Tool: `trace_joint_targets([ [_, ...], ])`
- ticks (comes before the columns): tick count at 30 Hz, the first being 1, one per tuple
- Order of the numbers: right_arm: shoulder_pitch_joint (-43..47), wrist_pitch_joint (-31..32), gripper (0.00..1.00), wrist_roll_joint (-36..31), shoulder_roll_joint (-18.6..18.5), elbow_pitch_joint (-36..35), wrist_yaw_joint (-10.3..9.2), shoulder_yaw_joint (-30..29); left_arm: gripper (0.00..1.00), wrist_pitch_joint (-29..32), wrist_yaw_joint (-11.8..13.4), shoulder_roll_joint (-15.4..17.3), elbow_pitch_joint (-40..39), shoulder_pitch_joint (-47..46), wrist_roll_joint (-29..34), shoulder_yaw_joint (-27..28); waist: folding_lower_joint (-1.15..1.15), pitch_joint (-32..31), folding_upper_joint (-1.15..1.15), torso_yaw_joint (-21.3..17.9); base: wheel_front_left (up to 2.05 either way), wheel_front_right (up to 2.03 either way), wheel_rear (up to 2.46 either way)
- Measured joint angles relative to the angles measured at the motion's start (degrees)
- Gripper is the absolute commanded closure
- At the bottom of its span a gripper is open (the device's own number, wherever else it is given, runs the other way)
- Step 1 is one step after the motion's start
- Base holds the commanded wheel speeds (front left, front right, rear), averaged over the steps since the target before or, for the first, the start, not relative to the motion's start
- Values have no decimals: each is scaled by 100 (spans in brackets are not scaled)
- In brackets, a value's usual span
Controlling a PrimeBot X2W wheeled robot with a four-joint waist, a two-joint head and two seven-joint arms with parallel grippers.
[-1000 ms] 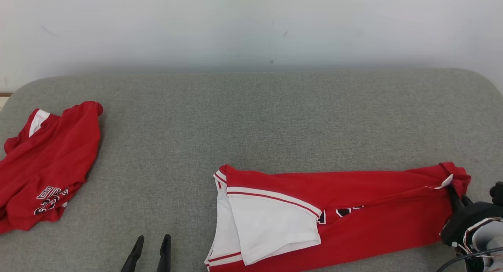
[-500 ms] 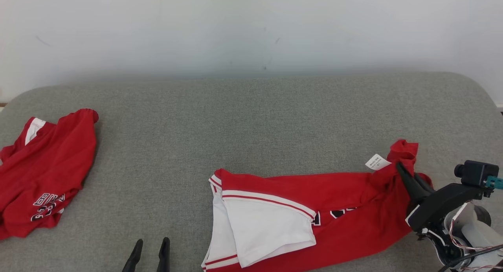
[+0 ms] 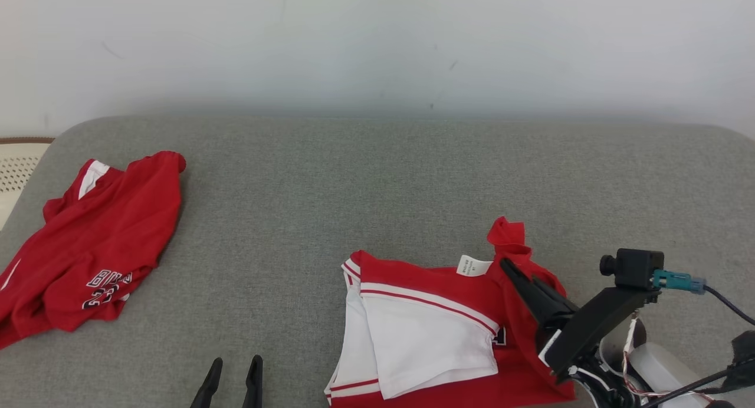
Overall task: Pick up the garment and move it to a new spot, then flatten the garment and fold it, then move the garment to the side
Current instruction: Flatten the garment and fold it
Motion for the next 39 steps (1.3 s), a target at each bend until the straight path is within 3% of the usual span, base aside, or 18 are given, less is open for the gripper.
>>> trace_joint_targets([
  [12,-245,120,100,-399,757,437,0,354,0,1,48,-1,96,-120,-124,-371,0,21,0,456,0,0,0],
  [22,-522,-143,100,-760,1506,1474,-1,454,0,0,76,-1,202,-205,-198,-698,0,25,0,767,0,0,0],
  [28,-625,-326,100,-877,1755,2056,-2,542,0,0,98,-1,247,-223,-230,-768,0,-2,0,896,0,0,0],
  [29,-633,-349,54,-892,1786,2115,-2,570,0,0,99,-1,253,-226,-233,-771,0,-6,0,915,0,0,0],
  [31,-688,-452,0,-893,1808,2178,-2,612,0,1,99,-1,263,-229,-235,-775,0,-14,0,942,0,0,0],
  [39,-726,-821,0,-544,1621,1655,-2,780,0,1,107,-2,274,-208,-232,-692,0,-58,0,861,0,0,0],
])
